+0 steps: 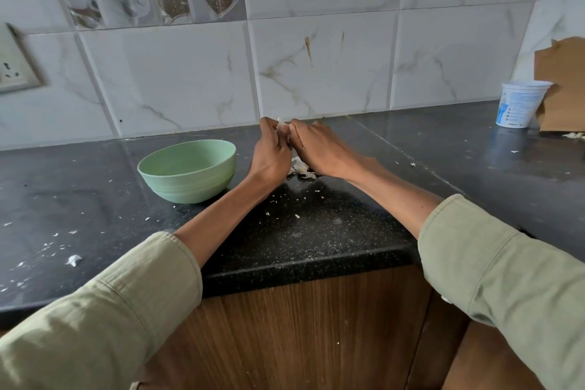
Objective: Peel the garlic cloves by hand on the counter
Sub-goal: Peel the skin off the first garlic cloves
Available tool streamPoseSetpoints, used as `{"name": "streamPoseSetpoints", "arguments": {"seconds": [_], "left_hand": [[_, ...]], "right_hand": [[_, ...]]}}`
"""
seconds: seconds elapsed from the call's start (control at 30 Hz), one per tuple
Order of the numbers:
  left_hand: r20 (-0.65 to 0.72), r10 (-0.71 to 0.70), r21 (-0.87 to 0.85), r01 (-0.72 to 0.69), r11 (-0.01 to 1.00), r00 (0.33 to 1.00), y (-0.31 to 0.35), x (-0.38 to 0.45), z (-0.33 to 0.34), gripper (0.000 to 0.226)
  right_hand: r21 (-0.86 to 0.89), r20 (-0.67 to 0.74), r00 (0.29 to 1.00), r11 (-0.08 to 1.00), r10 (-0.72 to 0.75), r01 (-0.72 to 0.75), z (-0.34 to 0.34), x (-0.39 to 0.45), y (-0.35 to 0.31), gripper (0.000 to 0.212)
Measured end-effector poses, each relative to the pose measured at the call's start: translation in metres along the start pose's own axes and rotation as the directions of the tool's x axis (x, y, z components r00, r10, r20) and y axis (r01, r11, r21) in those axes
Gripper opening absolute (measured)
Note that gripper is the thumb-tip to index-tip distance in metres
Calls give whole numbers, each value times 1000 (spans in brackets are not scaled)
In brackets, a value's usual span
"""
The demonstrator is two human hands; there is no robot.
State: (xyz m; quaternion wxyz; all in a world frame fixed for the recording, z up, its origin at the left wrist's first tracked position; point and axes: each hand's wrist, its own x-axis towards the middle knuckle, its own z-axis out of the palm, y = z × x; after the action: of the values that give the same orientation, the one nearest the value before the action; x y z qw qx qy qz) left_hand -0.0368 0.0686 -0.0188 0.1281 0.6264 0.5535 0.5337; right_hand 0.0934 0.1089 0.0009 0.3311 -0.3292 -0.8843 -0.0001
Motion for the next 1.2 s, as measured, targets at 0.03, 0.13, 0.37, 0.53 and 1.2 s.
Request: {"name": "streamPoseSetpoints", "arguments": {"seconds": [0.03, 0.13, 0.37, 0.53, 1.2], "left_hand": [[3, -4, -1, 4, 1000, 1000, 0, 0, -1, 19], [1, -16, -55, 16, 998, 1000, -3, 1, -1, 8], [65, -64, -156, 74, 985, 996, -6, 4, -2, 9], [113, -119, -282, 146, 948, 987, -4, 4, -6, 8], [64, -141, -240, 152, 959, 988, -3, 3, -6, 17]], "right_hand": [[19, -5, 1000, 1000, -1, 1, 1, 0, 1, 38], [80, -21, 999, 996, 47, -45, 6, 3, 7, 36], [335, 177, 965, 910, 192, -243, 0, 3, 7, 43], [292, 249, 950, 921, 188, -259, 3, 4, 5, 69], [297, 94, 976, 931, 195, -215, 8, 7, 10, 48]]}}
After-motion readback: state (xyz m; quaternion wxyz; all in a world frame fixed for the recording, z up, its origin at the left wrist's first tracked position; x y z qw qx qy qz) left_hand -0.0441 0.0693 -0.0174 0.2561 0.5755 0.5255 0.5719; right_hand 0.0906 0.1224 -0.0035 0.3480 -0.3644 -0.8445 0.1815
